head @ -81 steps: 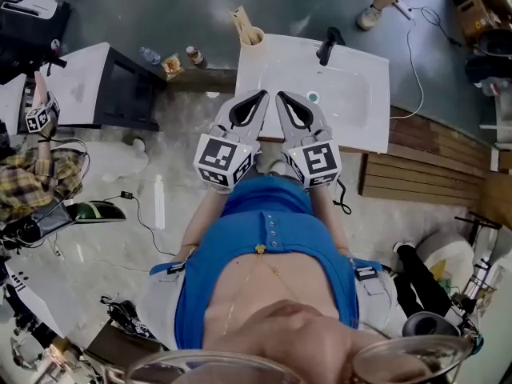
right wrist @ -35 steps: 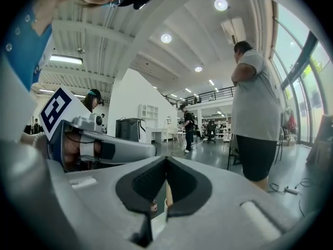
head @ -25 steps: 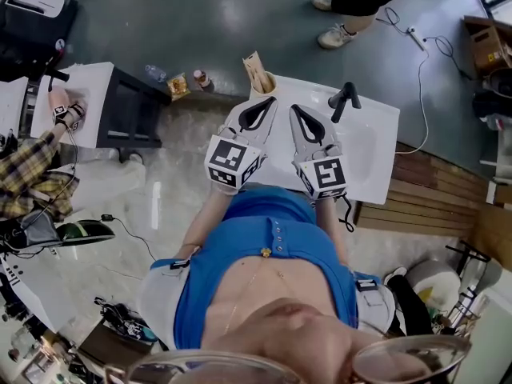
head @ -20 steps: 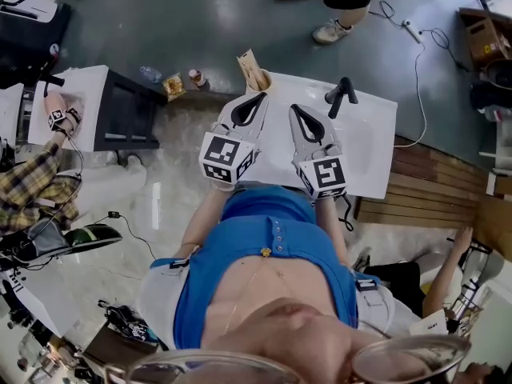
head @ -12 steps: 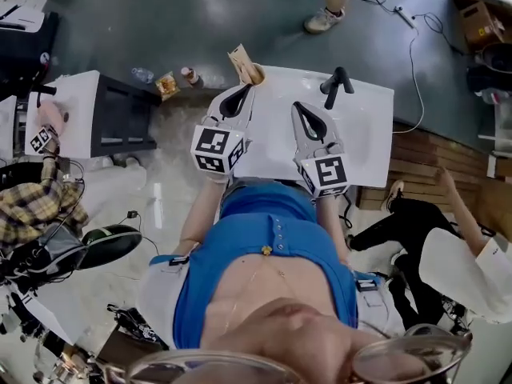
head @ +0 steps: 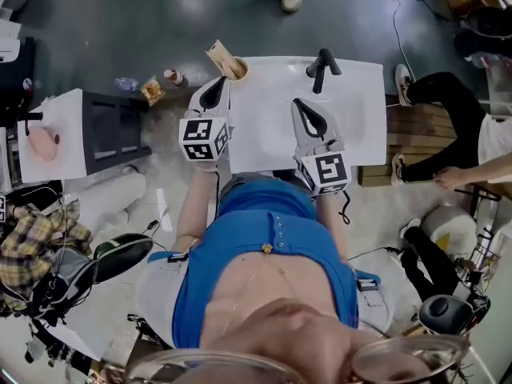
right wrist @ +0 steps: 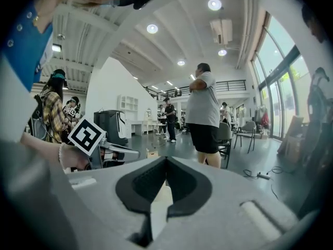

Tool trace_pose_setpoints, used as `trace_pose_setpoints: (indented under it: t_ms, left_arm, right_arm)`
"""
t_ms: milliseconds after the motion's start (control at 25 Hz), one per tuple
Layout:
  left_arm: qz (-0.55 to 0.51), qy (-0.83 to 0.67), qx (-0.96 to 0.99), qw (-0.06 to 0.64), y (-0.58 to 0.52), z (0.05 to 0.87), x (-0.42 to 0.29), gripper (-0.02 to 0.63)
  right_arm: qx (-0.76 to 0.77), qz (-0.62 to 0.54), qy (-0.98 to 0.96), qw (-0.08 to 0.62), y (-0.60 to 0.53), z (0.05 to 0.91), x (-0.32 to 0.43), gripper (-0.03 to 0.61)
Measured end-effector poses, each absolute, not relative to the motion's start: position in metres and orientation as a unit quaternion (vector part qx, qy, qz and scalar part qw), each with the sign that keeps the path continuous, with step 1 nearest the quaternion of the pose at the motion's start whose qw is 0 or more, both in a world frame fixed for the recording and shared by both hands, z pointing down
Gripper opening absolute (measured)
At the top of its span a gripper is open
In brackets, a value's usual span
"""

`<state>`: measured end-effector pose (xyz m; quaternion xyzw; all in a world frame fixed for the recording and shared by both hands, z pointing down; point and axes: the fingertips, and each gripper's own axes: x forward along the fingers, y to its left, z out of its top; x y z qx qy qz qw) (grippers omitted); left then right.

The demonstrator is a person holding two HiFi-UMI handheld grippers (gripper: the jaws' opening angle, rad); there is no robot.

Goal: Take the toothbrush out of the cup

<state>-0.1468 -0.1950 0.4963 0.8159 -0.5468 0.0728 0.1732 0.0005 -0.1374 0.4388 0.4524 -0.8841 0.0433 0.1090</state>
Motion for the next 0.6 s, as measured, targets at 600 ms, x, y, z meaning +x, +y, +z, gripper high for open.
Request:
trace_pose_setpoints:
  t_ms: [600]
  left_arm:
    - [0.117,-0.553,0.798,0.209,-0.218,0.561,-0.163,0.053]
  right_arm:
    - [0.497,0.060,-0.856,0.127,-0.129,0.452,0.027,0.002]
